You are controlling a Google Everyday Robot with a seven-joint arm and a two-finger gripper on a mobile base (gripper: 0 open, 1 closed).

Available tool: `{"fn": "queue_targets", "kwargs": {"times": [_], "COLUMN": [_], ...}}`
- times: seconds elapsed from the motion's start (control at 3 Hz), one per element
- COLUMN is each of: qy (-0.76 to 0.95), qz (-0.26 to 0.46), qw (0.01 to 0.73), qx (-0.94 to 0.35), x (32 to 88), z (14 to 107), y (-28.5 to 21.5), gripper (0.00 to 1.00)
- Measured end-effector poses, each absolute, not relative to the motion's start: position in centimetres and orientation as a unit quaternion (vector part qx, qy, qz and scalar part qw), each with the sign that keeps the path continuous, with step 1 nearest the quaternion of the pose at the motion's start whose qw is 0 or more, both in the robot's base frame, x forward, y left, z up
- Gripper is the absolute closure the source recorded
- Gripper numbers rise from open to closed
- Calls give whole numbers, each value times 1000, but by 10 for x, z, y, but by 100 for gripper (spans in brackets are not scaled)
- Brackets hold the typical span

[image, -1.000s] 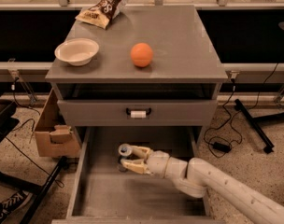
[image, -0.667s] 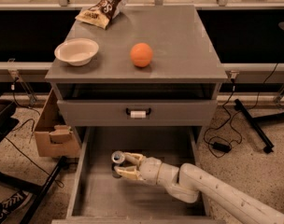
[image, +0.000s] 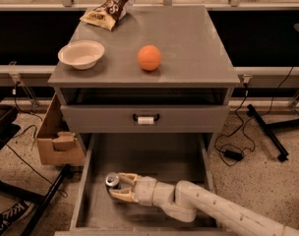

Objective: Place redbull can into middle drawer

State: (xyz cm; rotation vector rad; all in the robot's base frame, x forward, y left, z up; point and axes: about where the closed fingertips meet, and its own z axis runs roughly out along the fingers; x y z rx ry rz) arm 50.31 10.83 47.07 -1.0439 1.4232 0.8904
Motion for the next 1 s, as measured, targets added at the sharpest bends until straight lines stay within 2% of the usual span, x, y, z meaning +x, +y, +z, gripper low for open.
{"fn": "queue_targets", "kwargs": {"times": [0.33,0.67,1.0], "qy": [603,603,603], "qz": [383,385,385], "qw": [532,528,528], "qx": [-454,-457,-457], "x": [496,495,495], "z": [452,449,449], "y": [123,126,126], "gripper": [100,86,63]}}
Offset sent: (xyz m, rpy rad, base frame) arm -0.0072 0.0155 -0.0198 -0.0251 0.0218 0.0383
